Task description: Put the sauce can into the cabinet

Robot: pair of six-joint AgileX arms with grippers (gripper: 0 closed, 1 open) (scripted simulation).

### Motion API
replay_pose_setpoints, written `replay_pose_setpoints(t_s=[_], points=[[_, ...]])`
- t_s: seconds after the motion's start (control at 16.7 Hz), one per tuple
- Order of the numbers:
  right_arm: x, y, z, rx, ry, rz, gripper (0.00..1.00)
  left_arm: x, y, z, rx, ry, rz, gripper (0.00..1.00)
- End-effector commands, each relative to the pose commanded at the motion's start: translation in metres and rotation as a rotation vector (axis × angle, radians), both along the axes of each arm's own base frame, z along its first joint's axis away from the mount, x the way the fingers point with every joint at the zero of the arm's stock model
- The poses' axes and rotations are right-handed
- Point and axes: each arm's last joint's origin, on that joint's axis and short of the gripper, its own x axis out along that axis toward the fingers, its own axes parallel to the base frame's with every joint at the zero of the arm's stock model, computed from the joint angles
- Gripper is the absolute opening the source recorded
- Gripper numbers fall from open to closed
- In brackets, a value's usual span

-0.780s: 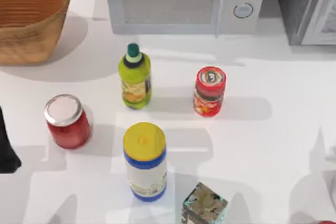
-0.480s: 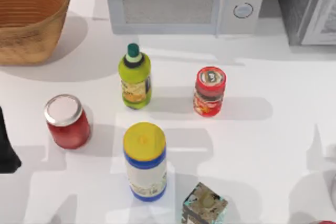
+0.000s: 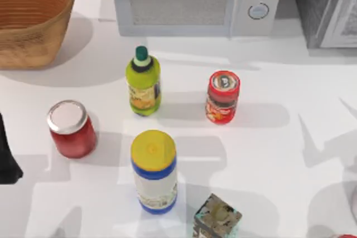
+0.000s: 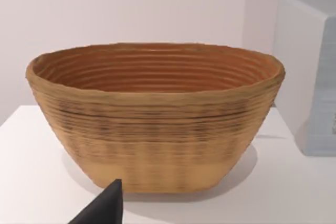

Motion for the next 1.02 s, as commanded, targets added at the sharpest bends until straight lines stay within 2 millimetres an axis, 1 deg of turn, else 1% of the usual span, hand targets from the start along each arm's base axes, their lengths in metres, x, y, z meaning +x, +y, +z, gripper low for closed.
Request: replay_pose_setpoints(t_s=[0.12,0.24,0.36,0.48,0.6,0.72,0.84,1.02], points=[[0.015,0.006,0.018,-0.036,-0.046,0.114,1.00,0.000,0.000,0.000,0.000,0.000,0.000,1.00],[0.035,0.013,0.032,-0.074,-0.080,0.234,1.00,0.000,0.000,0.000,0.000,0.000,0.000,1.00],[0.060,0.020,0.040,-0.110,-0.098,0.356,1.00,0.000,0.000,0.000,0.000,0.000,0.000,1.00],[0.089,0.029,0.041,-0.142,-0.105,0.477,1.00,0.000,0.000,0.000,0.000,0.000,0.000,1.00],[0.120,0.037,0.034,-0.167,-0.101,0.592,1.00,0.000,0.000,0.000,0.000,0.000,0.000,1.00],[0.152,0.045,0.021,-0.186,-0.092,0.699,1.00,0.000,0.000,0.000,0.000,0.000,0.000,1.00],[0.182,0.051,0.001,-0.200,-0.077,0.796,1.00,0.000,0.000,0.000,0.000,0.000,0.000,1.00],[0.222,0.058,-0.041,-0.207,-0.039,0.921,1.00,0.000,0.000,0.000,0.000,0.000,0.000,1.00]])
